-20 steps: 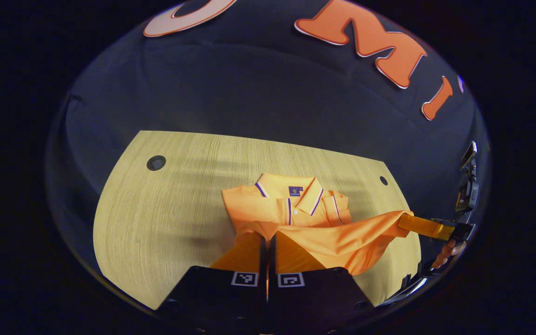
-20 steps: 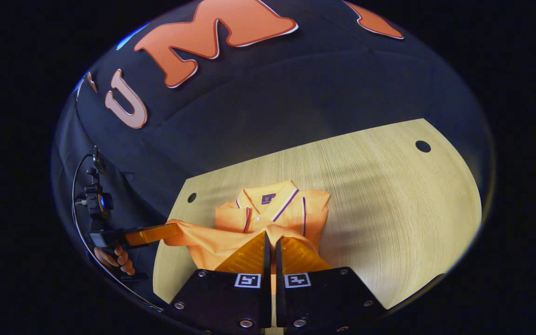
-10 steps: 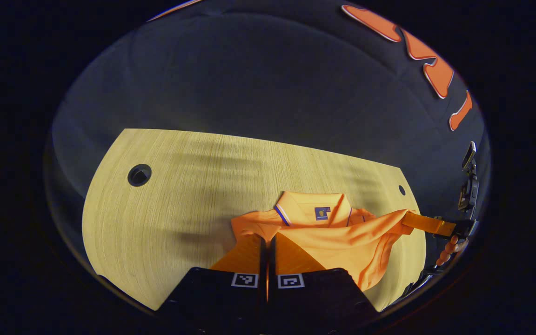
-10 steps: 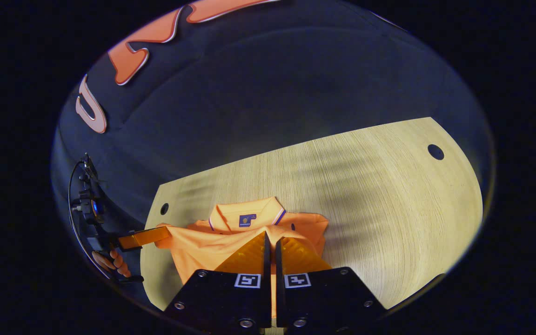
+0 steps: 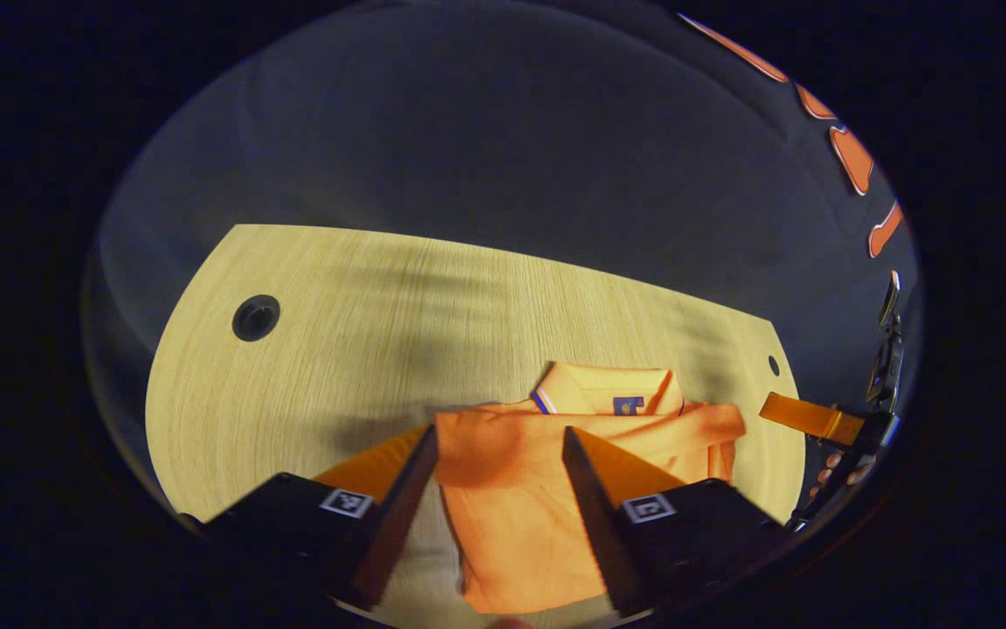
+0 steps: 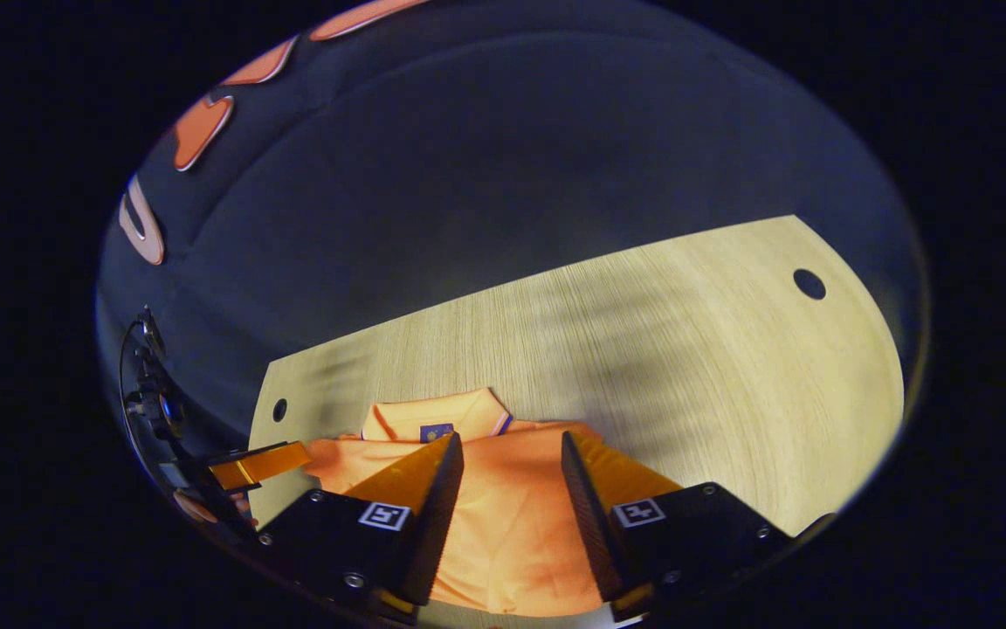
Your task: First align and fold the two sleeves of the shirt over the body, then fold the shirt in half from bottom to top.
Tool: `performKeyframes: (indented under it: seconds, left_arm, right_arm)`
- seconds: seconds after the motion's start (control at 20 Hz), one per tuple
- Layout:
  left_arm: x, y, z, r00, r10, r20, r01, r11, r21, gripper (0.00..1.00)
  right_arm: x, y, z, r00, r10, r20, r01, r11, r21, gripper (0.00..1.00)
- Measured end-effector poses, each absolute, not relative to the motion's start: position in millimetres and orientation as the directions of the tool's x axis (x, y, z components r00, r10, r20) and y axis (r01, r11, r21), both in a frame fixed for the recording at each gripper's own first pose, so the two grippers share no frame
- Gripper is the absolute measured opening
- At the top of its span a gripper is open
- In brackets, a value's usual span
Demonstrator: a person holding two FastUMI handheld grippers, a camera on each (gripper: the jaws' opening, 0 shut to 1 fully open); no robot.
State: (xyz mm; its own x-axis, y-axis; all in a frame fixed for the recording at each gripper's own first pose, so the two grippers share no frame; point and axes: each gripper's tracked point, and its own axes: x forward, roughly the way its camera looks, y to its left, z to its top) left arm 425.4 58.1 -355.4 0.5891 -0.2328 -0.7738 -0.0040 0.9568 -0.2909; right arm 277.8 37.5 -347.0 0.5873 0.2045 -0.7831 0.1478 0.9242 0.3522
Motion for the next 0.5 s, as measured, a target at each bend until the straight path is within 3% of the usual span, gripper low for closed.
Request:
performKeyframes:
  seconds: [0.05,0.25,0.5]
  left_arm:
    - [424,62,-348,0.606,-0.213,-0.766,-0.007,0.962,-0.273,0.99]
    - [396,58,-307,0.672,-0.173,-0.72,0.009,0.974,-0.227,0.99]
    - [341,50,-243,0.753,-0.15,-0.641,0.019,0.978,-0.208,0.99]
  right_arm:
    - [273,37,-339,0.601,0.202,-0.773,0.128,0.931,0.342,0.81]
    - [248,40,-297,0.654,0.196,-0.73,0.061,0.949,0.309,0.97]
    - [215,40,-235,0.749,0.189,-0.635,-0.004,0.96,0.281,0.99]
